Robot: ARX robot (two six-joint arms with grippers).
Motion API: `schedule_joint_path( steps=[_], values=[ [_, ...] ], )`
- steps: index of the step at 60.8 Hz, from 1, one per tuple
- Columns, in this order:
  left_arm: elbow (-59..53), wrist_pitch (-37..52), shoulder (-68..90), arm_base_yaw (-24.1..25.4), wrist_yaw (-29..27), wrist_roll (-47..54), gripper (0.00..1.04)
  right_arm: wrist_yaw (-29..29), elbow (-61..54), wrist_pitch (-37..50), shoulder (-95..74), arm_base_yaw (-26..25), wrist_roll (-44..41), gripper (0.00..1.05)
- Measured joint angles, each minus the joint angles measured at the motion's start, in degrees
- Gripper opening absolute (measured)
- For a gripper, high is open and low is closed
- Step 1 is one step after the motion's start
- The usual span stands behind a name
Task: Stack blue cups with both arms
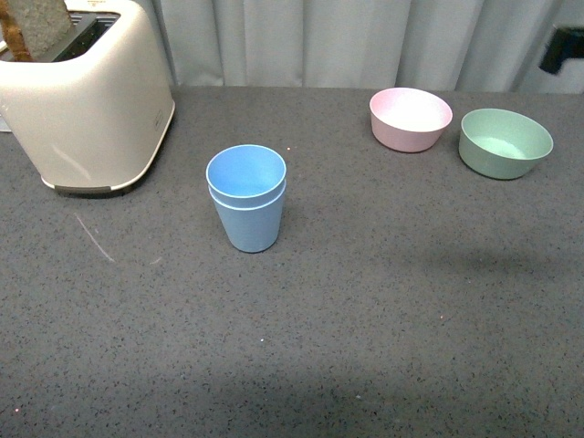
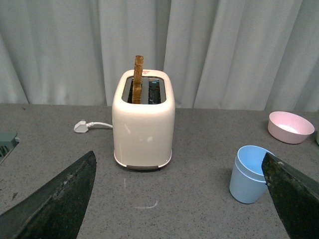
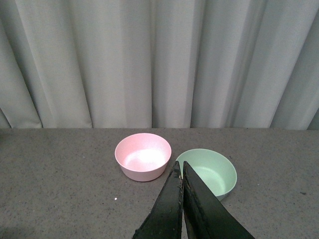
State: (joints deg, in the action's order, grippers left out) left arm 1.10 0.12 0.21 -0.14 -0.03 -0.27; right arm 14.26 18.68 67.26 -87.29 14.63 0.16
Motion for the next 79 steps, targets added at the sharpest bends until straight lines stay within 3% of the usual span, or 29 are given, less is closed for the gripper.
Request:
schedule_joint_path(
  steps=[22,37,39,45,79],
  values=[
    [0.0,0.0,0.0,0.0,0.0,0.0,0.98,-6.3,-11.1,-6.2,17.6,-6.4,0.0,0.01],
    [0.0,0.0,0.0,0.0,0.0,0.0,0.98,-9.8,-15.8,-15.9,32.0,-9.9,0.0,0.01],
    [0.0,0.0,0.0,0.0,0.0,0.0,0.98,-12.7,-16.2,-17.5,34.0,-11.7,0.0,0.01],
    [0.0,0.0,0.0,0.0,0.0,0.0,0.98,-13.8,-17.2,-21.7,39.3,-14.3,0.0,0.01],
    [0.0,0.0,0.0,0.0,0.0,0.0,0.98,-14.2,-18.5,-41.5,61.4,-14.5,0.0,0.01]
  ],
)
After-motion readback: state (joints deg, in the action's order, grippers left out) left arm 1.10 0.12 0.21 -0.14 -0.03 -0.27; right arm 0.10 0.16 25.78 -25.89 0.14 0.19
